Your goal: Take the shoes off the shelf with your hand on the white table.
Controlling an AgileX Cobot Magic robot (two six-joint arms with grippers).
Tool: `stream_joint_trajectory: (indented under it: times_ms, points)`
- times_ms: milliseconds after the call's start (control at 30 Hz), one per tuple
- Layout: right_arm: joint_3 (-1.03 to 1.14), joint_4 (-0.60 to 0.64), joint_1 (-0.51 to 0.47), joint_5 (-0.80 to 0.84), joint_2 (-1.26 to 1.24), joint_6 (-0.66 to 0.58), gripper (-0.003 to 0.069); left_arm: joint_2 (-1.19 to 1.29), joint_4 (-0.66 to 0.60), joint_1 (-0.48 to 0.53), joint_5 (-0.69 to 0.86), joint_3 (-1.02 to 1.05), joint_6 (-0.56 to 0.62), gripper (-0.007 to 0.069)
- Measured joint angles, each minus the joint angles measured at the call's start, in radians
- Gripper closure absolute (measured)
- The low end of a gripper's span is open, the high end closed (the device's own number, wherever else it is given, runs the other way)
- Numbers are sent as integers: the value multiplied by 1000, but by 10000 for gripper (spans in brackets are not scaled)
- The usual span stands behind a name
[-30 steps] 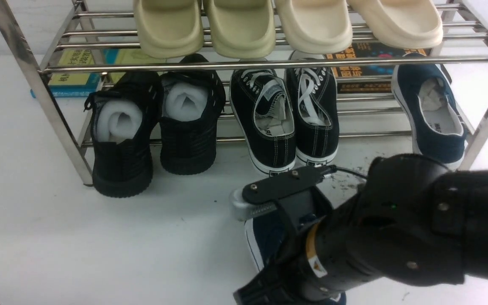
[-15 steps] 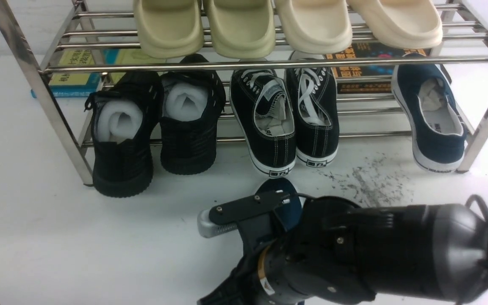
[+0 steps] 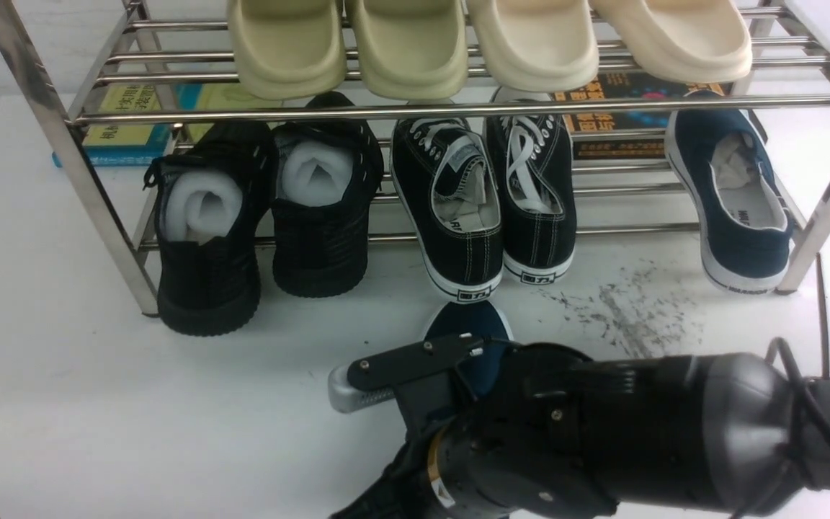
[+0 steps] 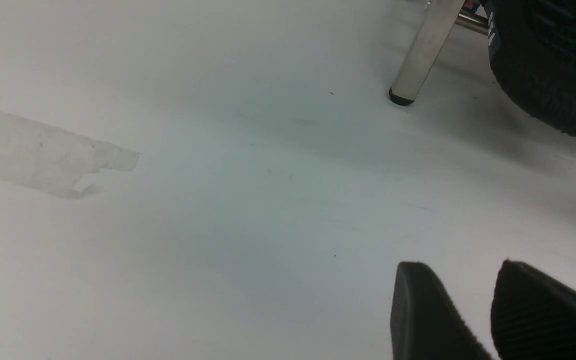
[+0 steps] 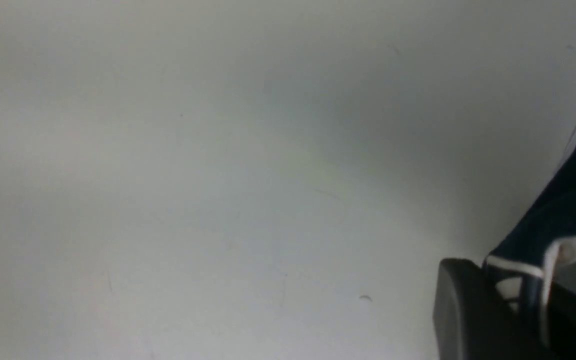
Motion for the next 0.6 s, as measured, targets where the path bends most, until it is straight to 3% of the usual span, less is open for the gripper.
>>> stream_joint_trajectory:
  times_ms: [200, 467, 600]
  points:
    - [-3, 10, 0, -1, 2, 0, 540, 0, 0, 0, 0, 0, 0, 383]
    - [-3, 13, -3, 38, -44, -4, 330, 0, 0, 0, 0, 0, 0, 383]
    - [-23, 12, -8, 99, -112, -46, 279, 0, 0, 0, 0, 0, 0, 383]
